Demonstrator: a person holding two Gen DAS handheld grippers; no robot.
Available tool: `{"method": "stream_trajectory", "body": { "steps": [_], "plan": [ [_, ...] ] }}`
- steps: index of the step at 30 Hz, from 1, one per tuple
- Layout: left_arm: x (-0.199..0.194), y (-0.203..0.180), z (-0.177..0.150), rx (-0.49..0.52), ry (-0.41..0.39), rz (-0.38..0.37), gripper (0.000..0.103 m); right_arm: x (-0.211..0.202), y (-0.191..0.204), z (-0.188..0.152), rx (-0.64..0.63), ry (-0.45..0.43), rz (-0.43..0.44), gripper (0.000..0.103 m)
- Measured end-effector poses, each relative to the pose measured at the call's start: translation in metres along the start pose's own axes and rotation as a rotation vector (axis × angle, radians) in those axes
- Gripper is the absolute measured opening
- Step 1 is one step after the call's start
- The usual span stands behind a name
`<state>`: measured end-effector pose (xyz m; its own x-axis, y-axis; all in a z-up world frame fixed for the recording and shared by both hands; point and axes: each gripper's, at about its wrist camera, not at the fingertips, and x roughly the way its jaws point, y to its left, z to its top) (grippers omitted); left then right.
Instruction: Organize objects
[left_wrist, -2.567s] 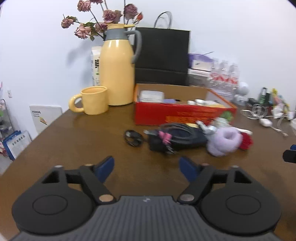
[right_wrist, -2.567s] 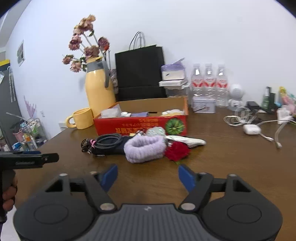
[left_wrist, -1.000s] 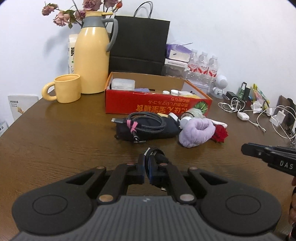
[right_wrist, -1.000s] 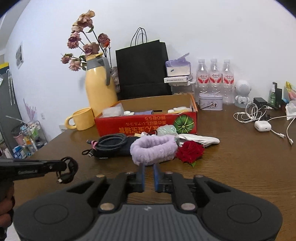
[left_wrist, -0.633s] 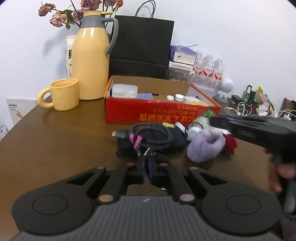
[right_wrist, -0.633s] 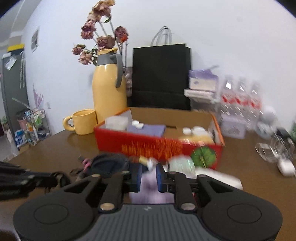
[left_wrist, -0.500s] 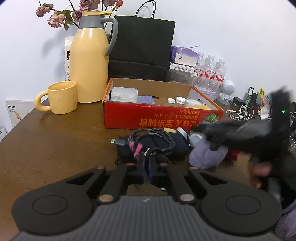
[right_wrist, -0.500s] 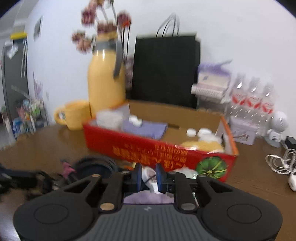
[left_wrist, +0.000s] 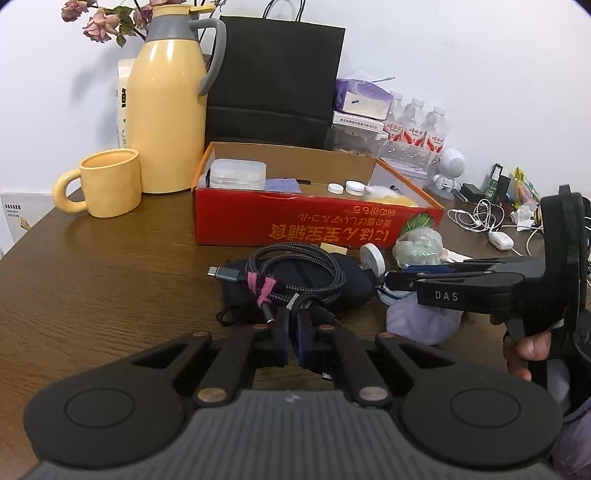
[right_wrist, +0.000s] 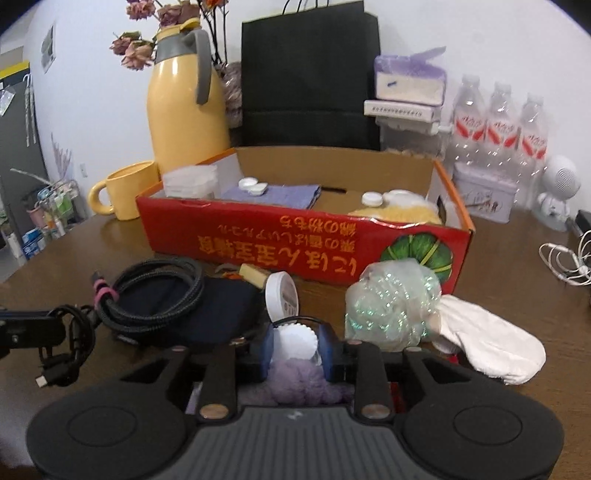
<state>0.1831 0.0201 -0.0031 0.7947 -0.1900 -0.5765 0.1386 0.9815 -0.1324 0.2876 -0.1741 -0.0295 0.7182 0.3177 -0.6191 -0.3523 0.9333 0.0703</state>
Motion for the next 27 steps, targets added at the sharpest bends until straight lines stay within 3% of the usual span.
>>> {"method": "stream_trajectory", "body": {
  "steps": [7, 13, 16, 19, 24, 25, 26, 27],
  "plan": [
    [-0.012, 0.001, -0.007, -0.017, 0.007, 0.021, 0.005, -0.006, 0.000, 0.000, 0.025, 0.062, 0.060, 0.029],
    [-0.025, 0.001, -0.011, -0.017, -0.006, 0.028, 0.005, -0.035, 0.020, -0.008, -0.045, 0.161, 0.064, 0.031],
    [-0.023, 0.001, -0.012, -0.019, 0.001, 0.031, 0.005, -0.052, 0.024, -0.013, -0.061, 0.127, 0.038, 0.031],
    [-0.022, -0.001, -0.014, -0.015, 0.004, 0.020, 0.005, -0.054, 0.025, -0.018, -0.061, 0.146, 0.014, 0.032],
    [-0.017, -0.005, -0.019, -0.014, 0.027, 0.012, 0.005, -0.058, 0.026, -0.036, -0.044, 0.110, 0.092, 0.036],
    [-0.015, -0.005, -0.020, -0.014, 0.031, 0.011, 0.005, -0.058, 0.026, -0.037, -0.037, 0.104, 0.088, 0.046],
    [-0.014, -0.006, -0.021, -0.014, 0.034, 0.007, 0.005, -0.058, 0.026, -0.038, -0.033, 0.105, 0.078, 0.066],
    [-0.014, -0.007, -0.021, -0.012, 0.035, 0.004, 0.005, -0.057, 0.027, -0.040, -0.032, 0.115, 0.086, 0.070]
  ]
}}
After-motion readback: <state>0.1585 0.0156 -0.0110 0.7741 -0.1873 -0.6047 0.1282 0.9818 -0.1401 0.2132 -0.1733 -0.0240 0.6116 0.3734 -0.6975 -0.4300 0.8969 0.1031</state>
